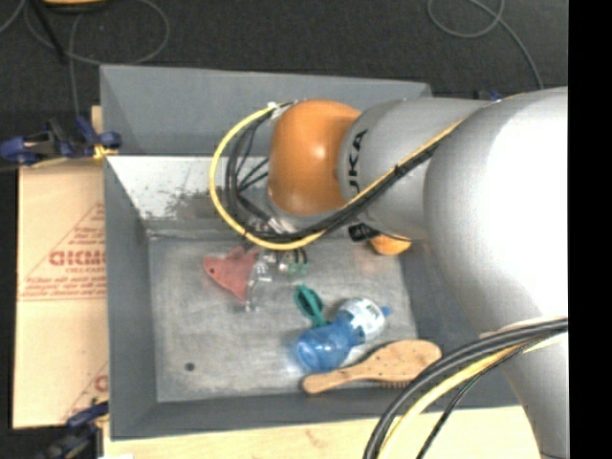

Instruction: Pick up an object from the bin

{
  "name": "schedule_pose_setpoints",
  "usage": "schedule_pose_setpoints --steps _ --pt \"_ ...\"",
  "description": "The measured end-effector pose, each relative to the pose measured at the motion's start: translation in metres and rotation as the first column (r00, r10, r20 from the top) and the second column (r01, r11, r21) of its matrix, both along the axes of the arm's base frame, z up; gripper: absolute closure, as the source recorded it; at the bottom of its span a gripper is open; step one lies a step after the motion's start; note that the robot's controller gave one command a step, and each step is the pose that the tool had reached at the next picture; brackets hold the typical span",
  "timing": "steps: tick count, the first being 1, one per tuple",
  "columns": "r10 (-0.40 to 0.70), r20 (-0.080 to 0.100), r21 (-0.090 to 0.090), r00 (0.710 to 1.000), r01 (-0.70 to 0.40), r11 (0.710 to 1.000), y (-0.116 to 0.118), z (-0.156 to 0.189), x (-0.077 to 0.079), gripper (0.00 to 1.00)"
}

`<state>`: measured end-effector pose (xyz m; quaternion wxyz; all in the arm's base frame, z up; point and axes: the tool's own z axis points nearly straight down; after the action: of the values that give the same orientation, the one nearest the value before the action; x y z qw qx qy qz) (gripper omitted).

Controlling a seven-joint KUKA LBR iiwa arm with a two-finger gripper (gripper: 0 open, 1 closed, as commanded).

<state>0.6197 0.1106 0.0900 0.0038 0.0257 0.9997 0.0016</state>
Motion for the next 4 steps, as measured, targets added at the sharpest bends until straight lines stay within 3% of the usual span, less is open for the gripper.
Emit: schedule_pose_setpoints --steps 1,2,3,4 --pt "-0.028 0.010 0.000 1.000 0.028 1.000 -0.0042 -0.0239 0.0057 0.00" --pt "-0.157 0.000 0.000 0.988 0.157 0.988 0.0046 -0.0178 0.0041 0.00" --pt "-0.055 0.003 -0.001 0.998 0.055 0.998 -0.0009 -0.0190 0.0076 0.00" --pt "-0.156 0.005 0.001 0.988 0.156 0.988 0.0034 -0.0150 0.0072 1.00"
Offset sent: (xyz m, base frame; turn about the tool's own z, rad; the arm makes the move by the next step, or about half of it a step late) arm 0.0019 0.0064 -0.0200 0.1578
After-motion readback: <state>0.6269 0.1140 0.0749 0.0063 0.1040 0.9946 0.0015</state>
